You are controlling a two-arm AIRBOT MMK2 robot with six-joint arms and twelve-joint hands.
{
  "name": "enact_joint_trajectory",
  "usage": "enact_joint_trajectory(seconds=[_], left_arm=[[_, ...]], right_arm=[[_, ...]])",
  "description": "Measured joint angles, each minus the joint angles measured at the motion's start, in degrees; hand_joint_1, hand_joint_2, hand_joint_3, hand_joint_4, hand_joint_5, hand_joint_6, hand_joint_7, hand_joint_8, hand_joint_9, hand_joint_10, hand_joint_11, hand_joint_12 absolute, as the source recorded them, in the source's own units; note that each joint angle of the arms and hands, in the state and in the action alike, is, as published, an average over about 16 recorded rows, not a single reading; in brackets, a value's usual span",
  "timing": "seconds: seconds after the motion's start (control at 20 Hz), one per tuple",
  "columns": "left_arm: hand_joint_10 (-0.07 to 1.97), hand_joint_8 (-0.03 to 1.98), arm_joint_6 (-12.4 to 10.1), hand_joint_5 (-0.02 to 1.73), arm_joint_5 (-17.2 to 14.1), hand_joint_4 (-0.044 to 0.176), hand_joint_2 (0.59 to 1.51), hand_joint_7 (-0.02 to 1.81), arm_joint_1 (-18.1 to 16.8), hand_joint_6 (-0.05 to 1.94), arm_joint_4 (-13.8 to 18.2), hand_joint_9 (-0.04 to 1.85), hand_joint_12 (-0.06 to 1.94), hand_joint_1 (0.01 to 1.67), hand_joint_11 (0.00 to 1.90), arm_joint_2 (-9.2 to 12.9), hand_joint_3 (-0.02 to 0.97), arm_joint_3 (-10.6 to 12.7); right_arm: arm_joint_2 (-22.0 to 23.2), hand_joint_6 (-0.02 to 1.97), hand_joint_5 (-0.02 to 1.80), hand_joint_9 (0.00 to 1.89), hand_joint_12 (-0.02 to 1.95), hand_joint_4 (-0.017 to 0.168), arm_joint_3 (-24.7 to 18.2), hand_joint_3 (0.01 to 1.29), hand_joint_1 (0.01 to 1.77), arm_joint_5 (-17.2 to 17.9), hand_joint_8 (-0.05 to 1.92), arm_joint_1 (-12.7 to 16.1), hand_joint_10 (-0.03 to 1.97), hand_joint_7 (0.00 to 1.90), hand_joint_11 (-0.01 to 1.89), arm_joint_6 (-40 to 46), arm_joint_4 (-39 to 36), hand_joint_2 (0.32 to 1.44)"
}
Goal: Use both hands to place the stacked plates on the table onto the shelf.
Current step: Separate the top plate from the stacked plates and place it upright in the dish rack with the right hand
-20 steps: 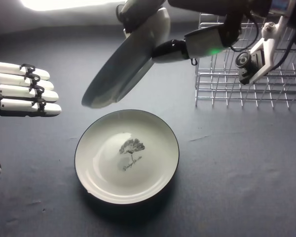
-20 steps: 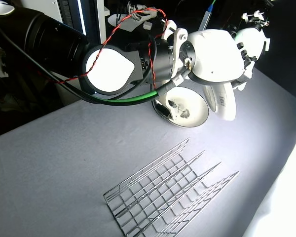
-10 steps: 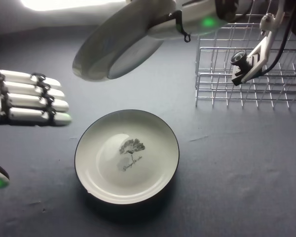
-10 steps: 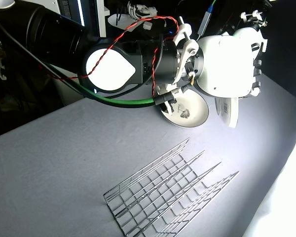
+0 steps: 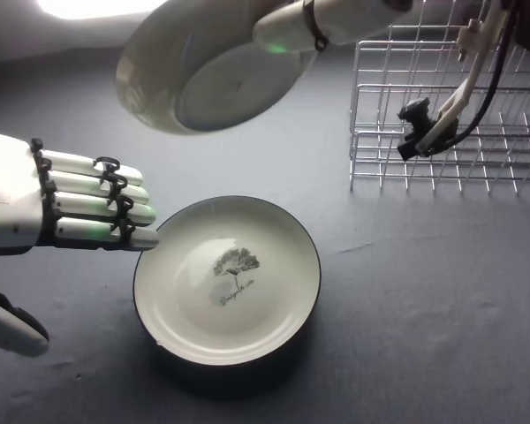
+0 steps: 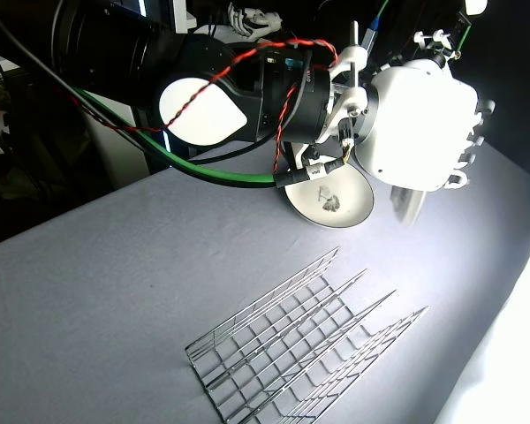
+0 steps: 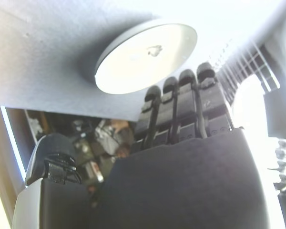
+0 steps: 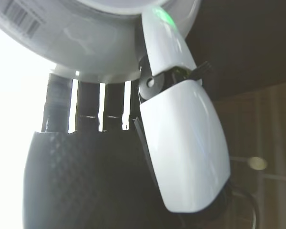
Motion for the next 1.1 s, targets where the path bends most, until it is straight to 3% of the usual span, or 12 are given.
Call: enact_joint_trajectory(seconds=[0.5, 1.1], left_arm=[[0.01, 0.01, 0.0, 0.02, 1.75, 0.006, 1.116, 0.01, 0.48, 0.01, 0.14, 0.02, 0.01, 0.01, 0.01, -1.31, 0.019, 0.19], [0.0, 0.01, 0.16, 0.02, 2.49, 0.006, 1.116, 0.01, 0.84, 0.01, 0.0, 0.02, 0.01, 0.01, 0.01, -1.96, 0.019, 0.33]], right_arm=[[0.31, 1.18, 0.78, 0.78, 1.63, -0.008, -0.01, 0.01, 1.35, -7.47, 1.05, 2.79, 1.43, 0.87, 0.6, -0.01, 4.79, 1.12], [2.29, 1.17, 0.78, 0.78, 1.63, -0.008, 1.49, 0.01, 1.35, -10.24, 1.04, 4.64, 1.41, 0.88, 0.63, -0.18, 5.65, 1.12]])
